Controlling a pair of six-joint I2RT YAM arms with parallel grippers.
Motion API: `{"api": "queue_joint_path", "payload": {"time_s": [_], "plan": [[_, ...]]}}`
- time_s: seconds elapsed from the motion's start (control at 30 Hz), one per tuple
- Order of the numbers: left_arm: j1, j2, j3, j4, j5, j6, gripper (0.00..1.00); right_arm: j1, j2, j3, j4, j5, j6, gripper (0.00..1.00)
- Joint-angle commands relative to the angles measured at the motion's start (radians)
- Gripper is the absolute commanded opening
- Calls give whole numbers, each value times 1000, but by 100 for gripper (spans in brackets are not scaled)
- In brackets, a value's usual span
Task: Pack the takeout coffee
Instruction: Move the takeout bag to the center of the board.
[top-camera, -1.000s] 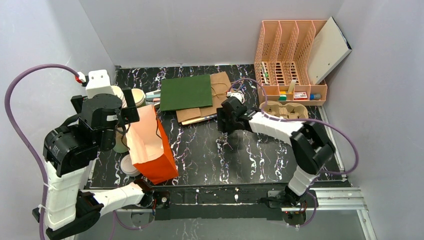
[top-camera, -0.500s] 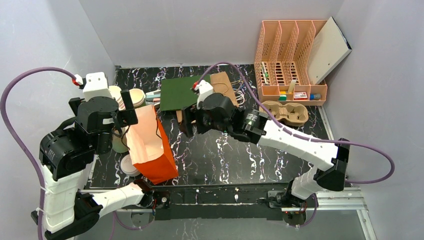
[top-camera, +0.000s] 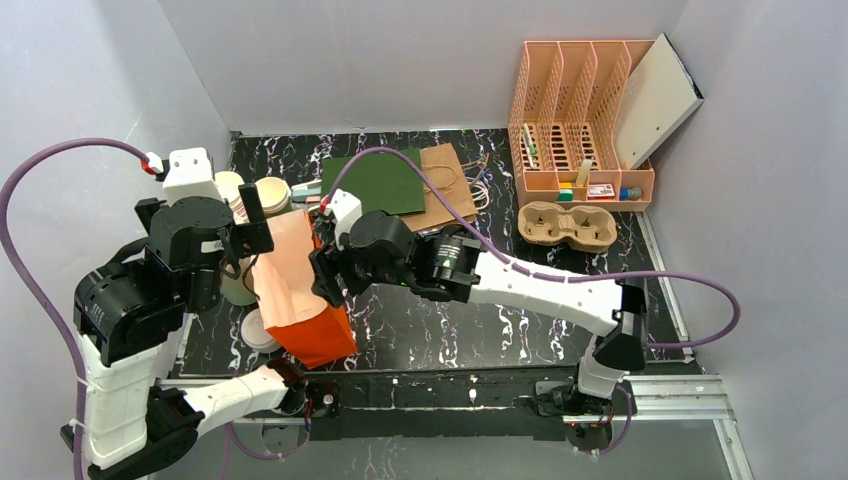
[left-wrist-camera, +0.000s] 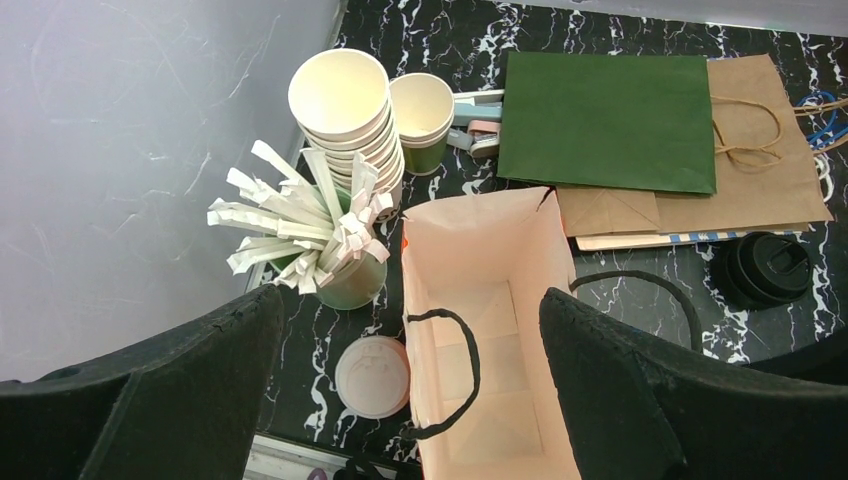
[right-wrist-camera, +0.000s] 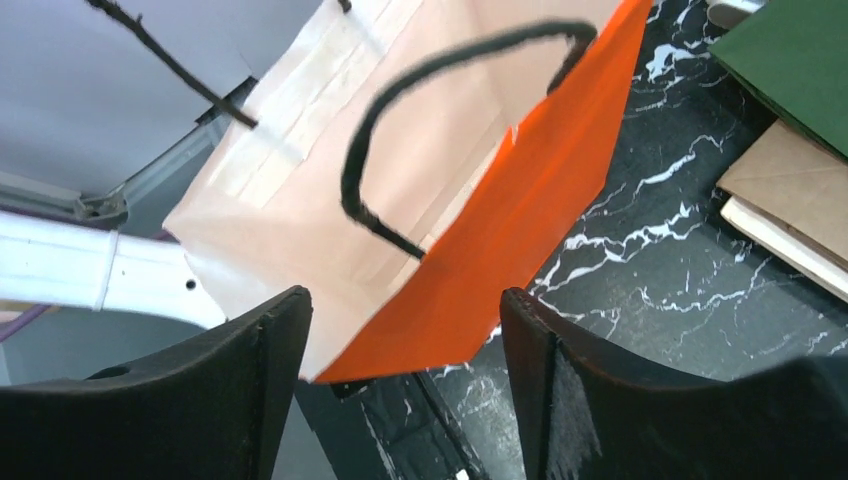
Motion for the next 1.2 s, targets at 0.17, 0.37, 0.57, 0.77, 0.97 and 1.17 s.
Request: {"api": "queue_joint_path", "payload": {"time_s": [0.17,0.37,0.57,0.77,0.97,1.17], "plan": [[4,-7,-10,-18,18,-7,98,4,149,236,7,141,-33,66],[5,-10,-14,-16,26,-1,98,6,177,291,-47,225,-28,11],[5,-12,-58,44,125,16,98,5,75,240,-41,349,-53,1],[5,2,-63,106,244,15,98,5,-26,189,-90,462,-67,1],[5,18,-92,168,362,-8,98,-9,-129,75,-146,536,-1,1],[5,31,-150,225,476,-42,98,-32,-224,-60,-151,542,99,1]]}}
